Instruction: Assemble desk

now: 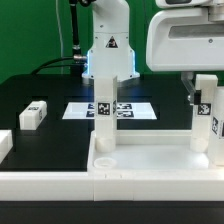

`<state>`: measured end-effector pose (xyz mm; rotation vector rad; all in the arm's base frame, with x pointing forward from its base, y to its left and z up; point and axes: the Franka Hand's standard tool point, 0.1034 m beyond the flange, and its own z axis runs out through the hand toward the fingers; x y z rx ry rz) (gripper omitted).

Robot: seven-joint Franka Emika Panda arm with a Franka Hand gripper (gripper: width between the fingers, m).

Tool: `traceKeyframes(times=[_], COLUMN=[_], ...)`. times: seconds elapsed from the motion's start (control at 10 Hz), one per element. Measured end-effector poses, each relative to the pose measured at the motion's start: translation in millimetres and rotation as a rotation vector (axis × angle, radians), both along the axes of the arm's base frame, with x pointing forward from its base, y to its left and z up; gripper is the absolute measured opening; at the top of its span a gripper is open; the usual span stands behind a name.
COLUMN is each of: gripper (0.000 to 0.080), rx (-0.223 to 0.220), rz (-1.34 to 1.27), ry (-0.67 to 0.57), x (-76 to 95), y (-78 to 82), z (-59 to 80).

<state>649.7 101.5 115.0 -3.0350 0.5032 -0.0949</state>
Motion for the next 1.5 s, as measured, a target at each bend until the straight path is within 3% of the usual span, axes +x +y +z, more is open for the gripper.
traceKeyframes(times=[0.1, 0.2, 0.3, 0.6, 0.7, 0.9, 1.0, 1.3, 1.4, 1.5], gripper=[0.0550, 0.0348, 0.0289, 0.0289, 0.0289, 0.0289, 0.0291, 0.0291, 0.0471, 0.0593], rx=[0.009, 0.012, 0.018, 0.027, 0.054, 0.173, 0.202, 0.195, 0.135, 0.094], rz=[-0.107, -0.158, -0.244, -0.709, -0.933, -1.287, -1.385, -1.342, -1.198, -0.975], ry=[0.006, 0.008, 0.011, 0.023, 0.032, 0.050, 0.045, 0.045, 0.033, -0.004], x=[-0.1, 0.1, 0.4, -0.5, 0.0, -4.9, -7.4, -7.0, -9.2, -6.1], y=[0.3, 0.3, -0.3, 0.4, 1.0, -5.4, -6.4, -4.3, 0.8, 9.7], z=[-0.1, 0.0, 0.1, -0.1, 0.3, -1.8, -3.5, -3.2, -2.4, -0.1])
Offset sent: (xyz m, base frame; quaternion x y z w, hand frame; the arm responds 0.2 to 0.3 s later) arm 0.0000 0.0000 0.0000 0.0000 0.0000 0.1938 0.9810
